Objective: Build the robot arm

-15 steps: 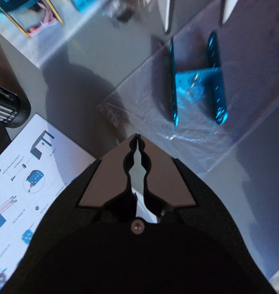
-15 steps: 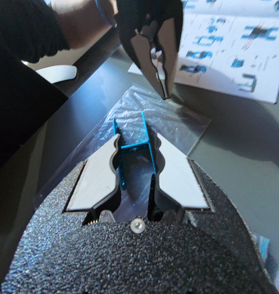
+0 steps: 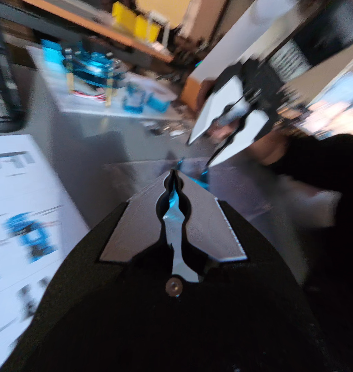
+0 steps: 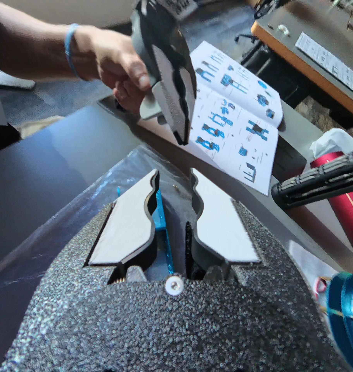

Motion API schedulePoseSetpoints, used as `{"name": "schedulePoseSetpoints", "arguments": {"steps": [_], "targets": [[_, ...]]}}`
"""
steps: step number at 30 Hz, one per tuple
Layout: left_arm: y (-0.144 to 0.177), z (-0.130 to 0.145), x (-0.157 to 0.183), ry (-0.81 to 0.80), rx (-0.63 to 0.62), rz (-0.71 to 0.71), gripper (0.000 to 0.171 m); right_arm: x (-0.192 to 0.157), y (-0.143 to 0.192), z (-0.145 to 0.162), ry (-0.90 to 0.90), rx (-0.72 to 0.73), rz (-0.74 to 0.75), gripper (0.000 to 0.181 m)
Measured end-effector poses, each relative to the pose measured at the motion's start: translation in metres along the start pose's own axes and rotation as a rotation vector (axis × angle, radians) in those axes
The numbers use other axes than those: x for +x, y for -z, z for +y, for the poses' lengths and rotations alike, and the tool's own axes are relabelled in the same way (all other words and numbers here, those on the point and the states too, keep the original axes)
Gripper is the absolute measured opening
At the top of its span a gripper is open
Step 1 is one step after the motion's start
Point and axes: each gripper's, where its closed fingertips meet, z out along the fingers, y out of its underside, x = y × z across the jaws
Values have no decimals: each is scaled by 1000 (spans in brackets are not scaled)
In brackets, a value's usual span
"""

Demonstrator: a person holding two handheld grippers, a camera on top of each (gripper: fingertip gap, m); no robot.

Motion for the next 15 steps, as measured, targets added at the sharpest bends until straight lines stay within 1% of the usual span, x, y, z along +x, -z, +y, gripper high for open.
{"name": "schedulePoseSetpoints", "arguments": {"steps": [1,2,3,4,5,6,8,9,11,13,15], "targets": [[2,8,-12,-87,-49,-109,0,3,3,3,3,-14,4,23],[5,14,-21,-159,-86,-195,0,1,6,7,-16,-30,-45,14],[9,17,-25,-205,-105,-250,0,-1,7,17,-46,-86,-112,19],[11,19,-26,-225,-115,-278,0,8,4,28,-67,-147,-110,24],[13,22,-26,-228,-128,-297,2,10,0,37,-72,-189,-148,23],[15,25,-26,-225,-139,-321,6,6,-6,45,-67,-236,-226,18],[19,33,-26,-219,-161,-363,11,7,-27,57,-42,-314,-275,18],[20,38,-25,-230,-179,-388,11,3,-36,62,-30,-359,-325,18],[25,49,-26,-289,-251,-444,12,-1,-53,66,-20,-425,-388,18],[30,51,-29,-361,-280,-514,14,-5,-64,66,-18,-472,-438,18],[30,54,-25,-375,-293,-499,14,-8,-71,64,-22,-487,-469,18]]}}
